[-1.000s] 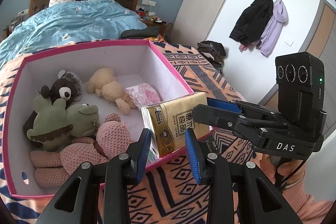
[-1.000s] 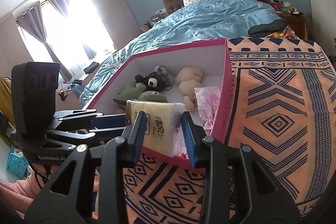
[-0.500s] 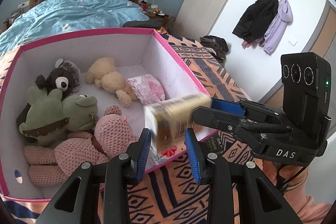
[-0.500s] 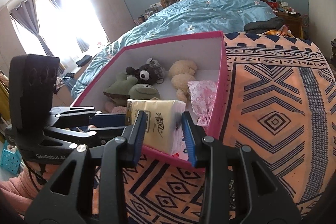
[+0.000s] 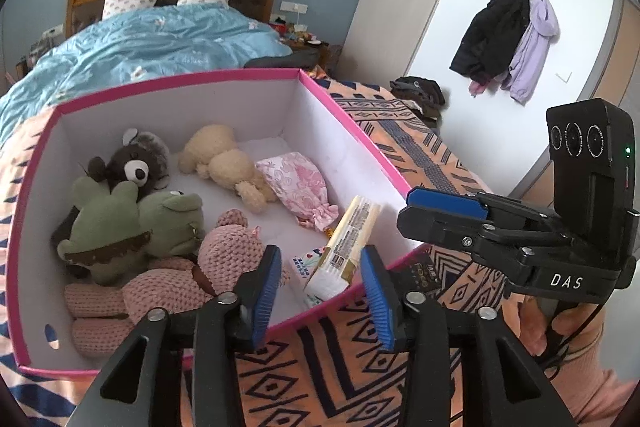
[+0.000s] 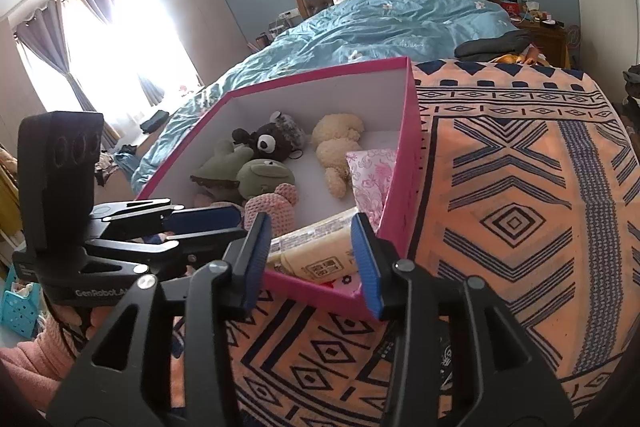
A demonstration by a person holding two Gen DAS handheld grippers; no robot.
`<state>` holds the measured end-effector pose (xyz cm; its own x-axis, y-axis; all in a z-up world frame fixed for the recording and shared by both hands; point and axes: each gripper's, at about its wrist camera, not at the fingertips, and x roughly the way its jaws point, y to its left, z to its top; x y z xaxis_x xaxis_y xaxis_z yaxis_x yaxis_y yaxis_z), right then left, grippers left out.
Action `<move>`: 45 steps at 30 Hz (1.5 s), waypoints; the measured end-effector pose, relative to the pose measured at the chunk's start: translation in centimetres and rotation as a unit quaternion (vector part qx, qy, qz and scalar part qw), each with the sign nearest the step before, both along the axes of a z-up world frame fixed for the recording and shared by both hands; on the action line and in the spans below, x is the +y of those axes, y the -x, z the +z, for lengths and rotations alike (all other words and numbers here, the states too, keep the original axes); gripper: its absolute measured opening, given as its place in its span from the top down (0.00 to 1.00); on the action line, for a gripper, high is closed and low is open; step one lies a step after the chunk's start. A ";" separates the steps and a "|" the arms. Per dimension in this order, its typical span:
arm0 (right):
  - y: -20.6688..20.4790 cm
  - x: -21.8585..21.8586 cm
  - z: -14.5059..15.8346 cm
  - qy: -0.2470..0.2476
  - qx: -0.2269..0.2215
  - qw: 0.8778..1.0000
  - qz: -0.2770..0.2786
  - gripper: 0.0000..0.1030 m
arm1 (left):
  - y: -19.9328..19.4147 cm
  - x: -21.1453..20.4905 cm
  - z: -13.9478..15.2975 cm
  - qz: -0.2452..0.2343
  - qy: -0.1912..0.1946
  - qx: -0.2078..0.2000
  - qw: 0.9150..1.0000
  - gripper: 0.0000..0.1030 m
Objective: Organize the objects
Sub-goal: 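Open both grippers and move them to the black tissue pack on the bedspread, then close both grippers on the black 'Face' tissue pack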
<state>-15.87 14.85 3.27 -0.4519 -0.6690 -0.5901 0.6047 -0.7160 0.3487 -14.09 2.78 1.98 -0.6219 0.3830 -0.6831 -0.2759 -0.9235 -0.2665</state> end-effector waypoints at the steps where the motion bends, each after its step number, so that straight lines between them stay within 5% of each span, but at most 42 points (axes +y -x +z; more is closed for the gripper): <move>1: -0.1 0.1 0.0 0.001 0.001 1.000 0.000 0.58 | -0.2 0.0 0.1 0.000 0.003 0.004 1.000 0.58; 13: -2.4 2.1 0.3 0.021 0.009 1.000 0.005 0.56 | -4.5 0.7 1.7 -0.022 0.007 0.070 0.997 0.49; 20: -2.9 5.4 -0.8 0.019 -0.003 0.999 -0.035 0.47 | -7.1 2.2 1.8 -0.040 0.016 0.093 0.995 0.47; 26: -1.3 7.3 -4.6 -0.017 -0.056 0.995 -0.078 0.35 | -8.0 3.2 0.9 -0.051 0.023 0.086 0.995 0.44; 37: 2.7 6.5 -8.2 -0.067 -0.098 0.989 -0.089 0.35 | -7.8 3.9 -1.5 -0.061 0.012 0.043 0.997 0.44; 45: 1.1 5.5 -8.9 -0.103 -0.075 0.990 -0.054 0.44 | -7.2 3.3 -2.9 -0.060 -0.015 0.011 0.998 0.44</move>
